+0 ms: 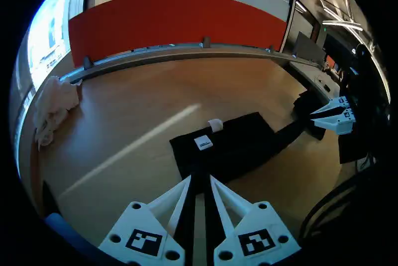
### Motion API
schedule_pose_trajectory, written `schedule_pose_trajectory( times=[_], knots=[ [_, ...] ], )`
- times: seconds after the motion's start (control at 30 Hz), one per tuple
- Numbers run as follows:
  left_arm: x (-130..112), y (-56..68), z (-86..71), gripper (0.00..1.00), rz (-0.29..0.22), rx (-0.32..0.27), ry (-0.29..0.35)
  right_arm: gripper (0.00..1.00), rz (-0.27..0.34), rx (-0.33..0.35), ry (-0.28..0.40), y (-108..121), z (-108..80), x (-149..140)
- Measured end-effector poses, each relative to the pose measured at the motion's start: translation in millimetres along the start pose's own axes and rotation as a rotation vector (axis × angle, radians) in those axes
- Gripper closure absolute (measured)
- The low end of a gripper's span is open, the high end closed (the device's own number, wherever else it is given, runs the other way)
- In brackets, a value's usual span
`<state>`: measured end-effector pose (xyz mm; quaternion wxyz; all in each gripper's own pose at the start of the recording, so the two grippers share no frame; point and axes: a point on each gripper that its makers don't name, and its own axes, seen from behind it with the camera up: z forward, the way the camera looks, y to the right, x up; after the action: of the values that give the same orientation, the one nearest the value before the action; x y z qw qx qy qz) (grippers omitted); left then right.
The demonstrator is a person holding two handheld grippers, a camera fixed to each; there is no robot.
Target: Fold towel
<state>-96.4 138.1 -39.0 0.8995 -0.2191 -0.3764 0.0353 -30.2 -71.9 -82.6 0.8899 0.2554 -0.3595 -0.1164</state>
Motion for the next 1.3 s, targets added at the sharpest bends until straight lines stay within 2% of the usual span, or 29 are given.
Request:
schedule_pose_trajectory(
  times=[0.3, 0.77, 0.97, 1.1, 1.3],
  knots=[
    [4, -11.9, 34.4, 0.89, 0.009, 0.012, -0.016, 0.89, 0.019, -0.019, -0.025, 19, 32.7, -3],
    [-4, -25.3, 85.4, 0.89, 0.011, 0.017, -0.060, 0.89, 0.092, -0.026, -0.067, 41, 78.8, -17],
    [-6, -32.4, 105.9, 0.89, -0.004, 0.028, -0.073, 0.89, 0.120, -0.024, -0.084, 46, 99.4, -21],
    [-6, -36.9, 116.6, 0.88, -0.009, 0.035, -0.074, 0.88, 0.132, -0.041, -0.093, 53, 110.2, -23],
    [-6, -45.8, 128.5, 0.84, 0.012, 0.066, -0.079, 0.86, 0.138, -0.060, -0.099, 58, 120.8, -23]
  ],
)
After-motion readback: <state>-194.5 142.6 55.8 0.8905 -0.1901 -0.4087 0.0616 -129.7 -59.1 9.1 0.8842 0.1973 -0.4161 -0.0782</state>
